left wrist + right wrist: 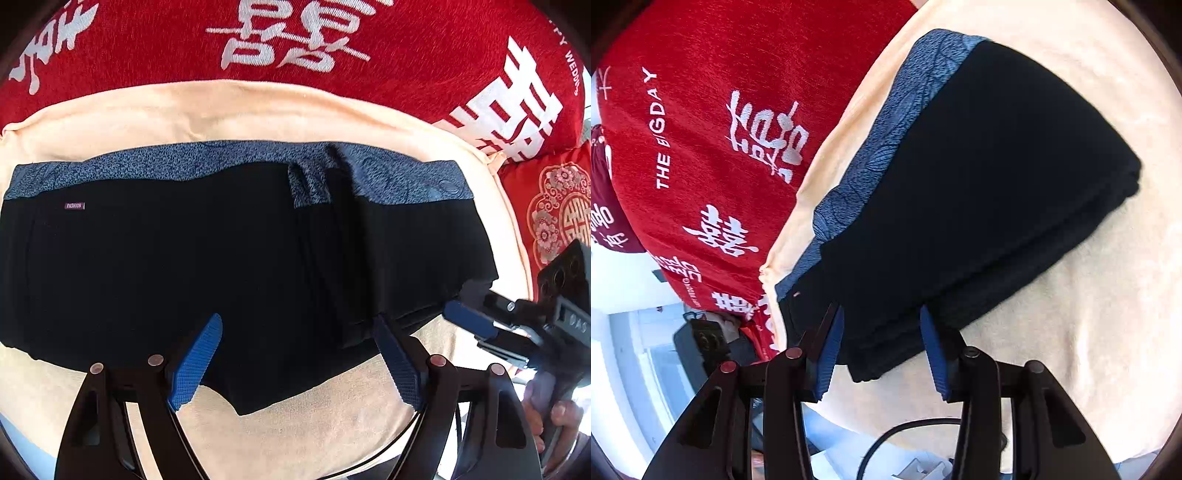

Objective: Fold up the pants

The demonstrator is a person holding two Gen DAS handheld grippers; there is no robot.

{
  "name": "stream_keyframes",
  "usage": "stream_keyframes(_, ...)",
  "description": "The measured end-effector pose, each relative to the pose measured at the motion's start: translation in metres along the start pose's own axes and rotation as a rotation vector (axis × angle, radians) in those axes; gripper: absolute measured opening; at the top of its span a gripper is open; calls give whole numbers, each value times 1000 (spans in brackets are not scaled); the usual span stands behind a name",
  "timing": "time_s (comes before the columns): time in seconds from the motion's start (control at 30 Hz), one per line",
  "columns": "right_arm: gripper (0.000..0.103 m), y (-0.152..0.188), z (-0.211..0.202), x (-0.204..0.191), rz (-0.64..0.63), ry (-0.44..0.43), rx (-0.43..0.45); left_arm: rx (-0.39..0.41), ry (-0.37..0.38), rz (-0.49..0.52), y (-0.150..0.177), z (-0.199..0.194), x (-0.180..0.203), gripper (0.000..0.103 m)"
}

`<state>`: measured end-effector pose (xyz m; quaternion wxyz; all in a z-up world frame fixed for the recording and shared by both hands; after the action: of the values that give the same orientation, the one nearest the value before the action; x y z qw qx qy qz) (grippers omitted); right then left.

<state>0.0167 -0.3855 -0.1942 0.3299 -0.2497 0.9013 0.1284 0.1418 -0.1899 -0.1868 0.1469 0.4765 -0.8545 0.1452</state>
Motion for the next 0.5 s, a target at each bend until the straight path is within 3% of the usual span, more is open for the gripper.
stream_keyframes(0.27,45,-17,17,17,142,-66,6,44,15,34,-28,5,25,84)
stream_keyframes(0.3,40,-18,18,18,155,-72,2,49,19,39,-33,7,29,84)
stream_keyframes(0.33,15,-18,19,18,151,-60,-9,56,27,46,-38,8,35,84)
stream_keyframes(0.37,7,-19,20,15,129,-41,-22,63,35,51,-43,9,41,84)
stream_keyframes(0.5,7,-10,18,-11,-2,-34,-48,63,39,86,-54,17,61,84)
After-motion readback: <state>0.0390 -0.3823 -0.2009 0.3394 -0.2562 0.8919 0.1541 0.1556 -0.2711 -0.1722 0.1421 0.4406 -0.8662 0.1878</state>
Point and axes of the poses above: each gripper's, at about its wrist camera, not at the fingertips, and z roughly the way its jaws point, x to its right, y to its underside, the point moved 3 cm from there along z, roughly the way its jaws point, and after that the axes turned 5 degrees about y, right-handed, at the moved point
